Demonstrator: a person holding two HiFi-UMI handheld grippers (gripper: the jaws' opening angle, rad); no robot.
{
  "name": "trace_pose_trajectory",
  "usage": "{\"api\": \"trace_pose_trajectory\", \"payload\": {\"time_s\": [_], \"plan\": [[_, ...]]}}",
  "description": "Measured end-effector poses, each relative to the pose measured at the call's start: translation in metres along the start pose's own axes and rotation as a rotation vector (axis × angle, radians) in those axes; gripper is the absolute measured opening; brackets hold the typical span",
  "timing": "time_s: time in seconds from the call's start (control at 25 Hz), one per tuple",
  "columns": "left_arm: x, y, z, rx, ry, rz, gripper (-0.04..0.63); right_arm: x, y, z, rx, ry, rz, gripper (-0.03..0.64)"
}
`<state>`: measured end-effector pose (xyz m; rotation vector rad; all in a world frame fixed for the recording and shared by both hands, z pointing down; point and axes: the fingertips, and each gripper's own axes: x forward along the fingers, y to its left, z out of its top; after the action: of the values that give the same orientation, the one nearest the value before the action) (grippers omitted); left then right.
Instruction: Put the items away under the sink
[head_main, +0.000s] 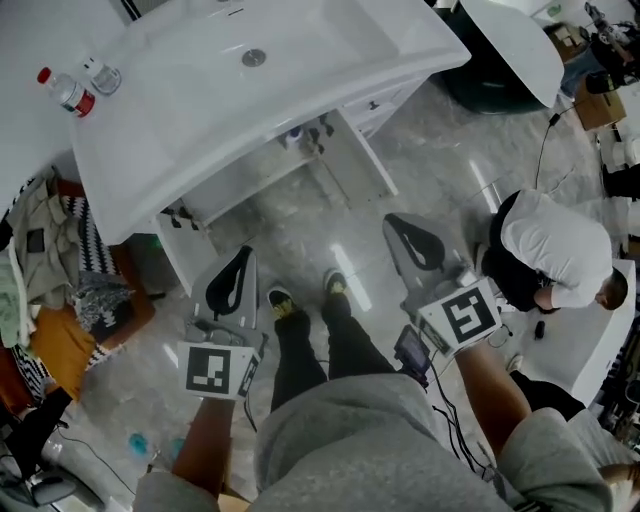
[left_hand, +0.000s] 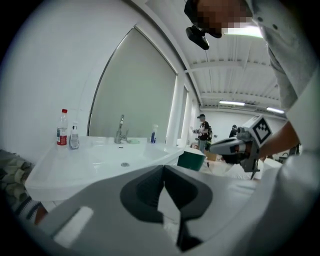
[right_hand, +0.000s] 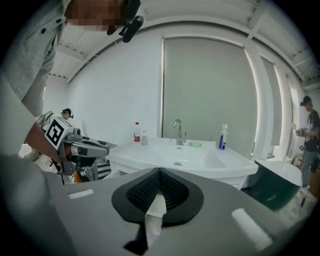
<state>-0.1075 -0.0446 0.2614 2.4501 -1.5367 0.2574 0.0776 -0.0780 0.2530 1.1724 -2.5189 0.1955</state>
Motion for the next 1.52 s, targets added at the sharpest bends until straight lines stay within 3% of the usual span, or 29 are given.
{"api": "trace_pose_trajectory", "payload": {"time_s": [0.2, 0.64, 0.76, 1.0, 1.52], "plan": [[-0.025, -0.003, 0.027, -0.024, -0.019, 0.008, 0.009, -0.027, 0.005, 0.027, 0.042, -0.024, -0.050, 0.000], [-0.063, -0.010, 0.073, -0.017, -0.068, 0.061, 0.009, -0.025, 0.057, 0.081, 0.018, -0.097, 0.060, 0.000], [-0.064, -0.014, 0.079, -0.025, -0.079, 0.080, 0.009, -0.031, 0.053, 0.079, 0.026, -0.087, 0.089, 0.000], [-0.059, -0.016, 0.088, -0.029, -0.081, 0.110, 0.009, -0.043, 0.016, 0.081, 0.039, -0.082, 0.047, 0.000], [-0.034, -0.034, 0.099, -0.007, -0.090, 0.089, 0.011, -0.049, -0.009, 0.081, 0.043, -0.107, 0.040, 0.000]]}}
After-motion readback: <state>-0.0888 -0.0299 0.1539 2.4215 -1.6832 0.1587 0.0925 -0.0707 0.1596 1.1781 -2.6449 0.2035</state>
